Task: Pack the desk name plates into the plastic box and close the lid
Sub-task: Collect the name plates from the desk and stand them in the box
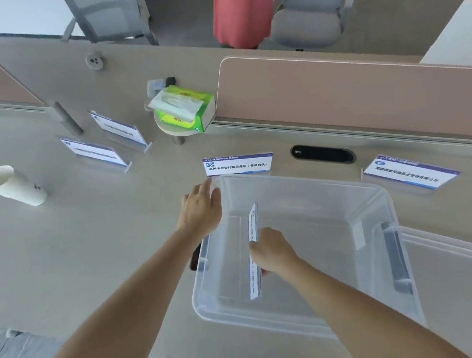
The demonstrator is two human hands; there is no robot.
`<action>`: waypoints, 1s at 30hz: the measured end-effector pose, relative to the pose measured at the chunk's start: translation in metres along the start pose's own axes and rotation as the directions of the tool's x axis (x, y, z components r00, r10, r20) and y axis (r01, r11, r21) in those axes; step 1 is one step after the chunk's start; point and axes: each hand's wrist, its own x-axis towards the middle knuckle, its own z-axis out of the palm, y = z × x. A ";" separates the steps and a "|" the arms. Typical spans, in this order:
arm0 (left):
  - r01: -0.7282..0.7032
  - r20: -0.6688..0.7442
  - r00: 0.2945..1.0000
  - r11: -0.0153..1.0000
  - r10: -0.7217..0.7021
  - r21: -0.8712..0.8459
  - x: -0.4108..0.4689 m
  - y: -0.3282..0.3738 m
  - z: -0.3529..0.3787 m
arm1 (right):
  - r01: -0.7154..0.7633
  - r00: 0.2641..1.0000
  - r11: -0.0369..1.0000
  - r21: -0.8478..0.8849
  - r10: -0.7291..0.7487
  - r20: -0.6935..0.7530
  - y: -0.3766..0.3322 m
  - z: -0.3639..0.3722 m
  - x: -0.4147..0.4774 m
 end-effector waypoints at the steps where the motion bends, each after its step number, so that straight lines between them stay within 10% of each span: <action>1: 0.033 0.025 0.999 0.999 -0.033 -0.011 0.000 -0.003 0.002 | -0.015 1.000 1.000 0.008 0.016 -0.001 -0.004 0.007 0.002; 30: 0.106 -0.086 0.991 0.993 -0.102 0.049 0.000 -0.013 0.015 | -0.037 0.996 0.992 0.124 0.027 0.085 -0.023 0.050 0.031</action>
